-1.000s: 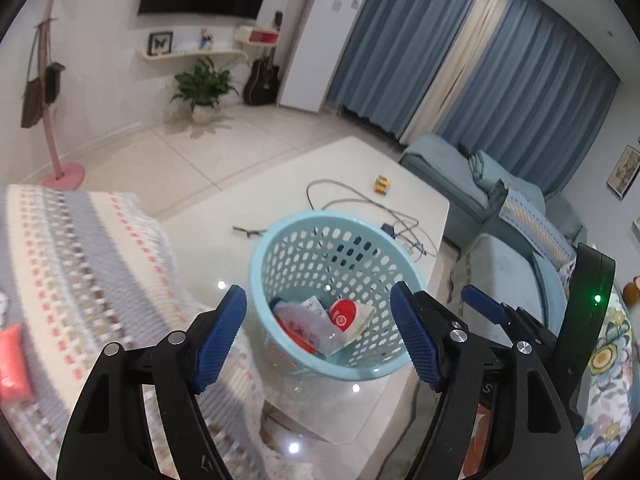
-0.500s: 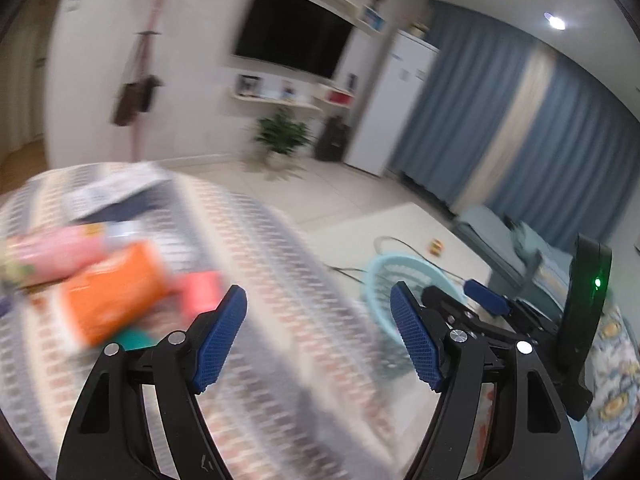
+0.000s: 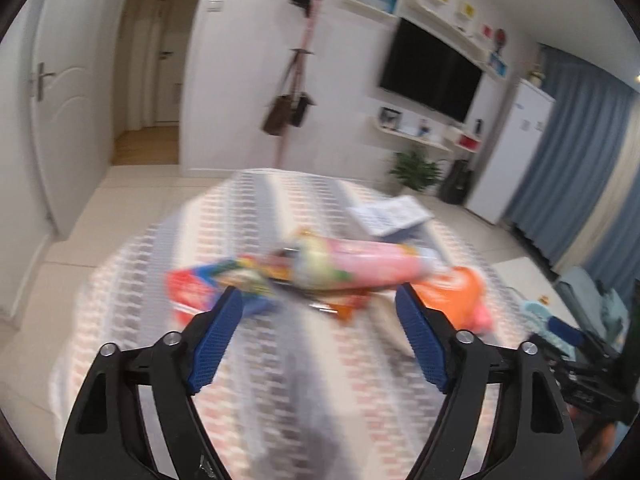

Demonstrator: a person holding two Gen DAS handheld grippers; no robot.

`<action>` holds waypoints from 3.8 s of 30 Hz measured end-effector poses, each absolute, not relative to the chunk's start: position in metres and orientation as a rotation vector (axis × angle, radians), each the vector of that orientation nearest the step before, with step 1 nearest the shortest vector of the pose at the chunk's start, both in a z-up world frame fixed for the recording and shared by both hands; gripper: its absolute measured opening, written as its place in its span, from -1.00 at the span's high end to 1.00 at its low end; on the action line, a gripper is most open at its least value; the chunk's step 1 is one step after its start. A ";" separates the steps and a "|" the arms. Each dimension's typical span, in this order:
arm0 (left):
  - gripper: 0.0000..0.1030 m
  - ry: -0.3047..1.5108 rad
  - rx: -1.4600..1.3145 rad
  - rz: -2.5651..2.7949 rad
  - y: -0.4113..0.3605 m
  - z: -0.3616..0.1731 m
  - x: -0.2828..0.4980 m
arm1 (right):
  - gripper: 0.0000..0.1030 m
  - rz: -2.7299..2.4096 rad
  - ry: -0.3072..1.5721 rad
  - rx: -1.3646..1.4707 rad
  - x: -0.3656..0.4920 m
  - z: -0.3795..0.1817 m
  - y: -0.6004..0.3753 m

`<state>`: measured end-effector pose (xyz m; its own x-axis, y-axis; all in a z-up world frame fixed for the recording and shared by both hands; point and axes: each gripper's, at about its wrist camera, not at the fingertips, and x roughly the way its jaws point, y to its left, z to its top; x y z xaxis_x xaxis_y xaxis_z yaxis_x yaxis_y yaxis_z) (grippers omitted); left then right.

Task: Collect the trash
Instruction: 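Grasp the red-blue card box with the left tool while the right tool grasps the orange cup, then carry the box and orange cup to the wastebasket and release both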

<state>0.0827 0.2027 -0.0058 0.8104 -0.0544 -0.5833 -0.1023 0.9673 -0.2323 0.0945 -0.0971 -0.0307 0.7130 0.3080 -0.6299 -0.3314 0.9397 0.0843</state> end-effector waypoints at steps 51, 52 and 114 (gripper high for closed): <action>-0.14 0.853 -0.028 0.022 0.219 -0.064 0.111 | 0.06 0.518 1.000 0.342 0.183 -0.068 -0.015; -0.14 0.838 -0.028 0.028 0.219 -0.061 0.107 | 0.14 0.524 0.990 0.335 0.180 -0.065 -0.014; -0.16 0.942 0.073 -0.646 -0.248 -0.078 0.212 | 0.17 -0.296 0.867 0.596 0.126 -0.122 -0.470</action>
<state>0.2125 -0.2481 -0.0784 0.4160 -0.4831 -0.7704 0.5446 0.8109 -0.2143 0.1260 -0.4696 -0.1218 0.6202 -0.0070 -0.7844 0.4742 0.7999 0.3678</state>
